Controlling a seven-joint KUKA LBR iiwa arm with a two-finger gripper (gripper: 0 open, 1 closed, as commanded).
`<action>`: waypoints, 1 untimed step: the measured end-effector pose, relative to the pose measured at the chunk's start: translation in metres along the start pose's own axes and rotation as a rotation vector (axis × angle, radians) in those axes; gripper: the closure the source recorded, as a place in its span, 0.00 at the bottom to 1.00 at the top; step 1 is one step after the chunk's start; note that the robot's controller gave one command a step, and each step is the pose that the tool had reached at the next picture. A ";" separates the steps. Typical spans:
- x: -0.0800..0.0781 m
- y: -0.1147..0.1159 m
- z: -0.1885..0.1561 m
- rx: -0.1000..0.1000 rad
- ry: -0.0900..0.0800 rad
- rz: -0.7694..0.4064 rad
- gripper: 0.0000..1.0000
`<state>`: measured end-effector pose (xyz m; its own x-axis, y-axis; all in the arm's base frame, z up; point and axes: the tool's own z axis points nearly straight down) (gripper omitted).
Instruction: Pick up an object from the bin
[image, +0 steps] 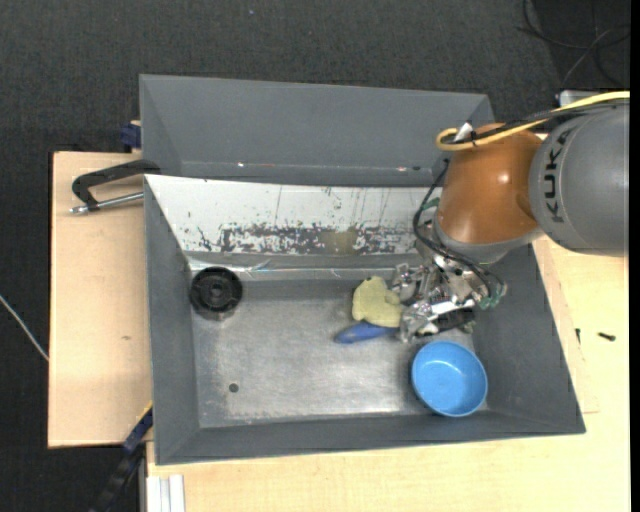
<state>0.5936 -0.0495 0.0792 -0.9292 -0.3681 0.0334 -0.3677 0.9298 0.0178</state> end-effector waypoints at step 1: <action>0.000 0.001 -0.042 0.018 -0.038 0.001 1.00</action>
Offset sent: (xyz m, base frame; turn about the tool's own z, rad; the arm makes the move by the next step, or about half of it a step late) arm -0.0001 0.0000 0.0393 0.0003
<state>0.5945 -0.0484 0.1210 -0.9303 -0.3668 -0.0043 -0.3668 0.9303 0.0000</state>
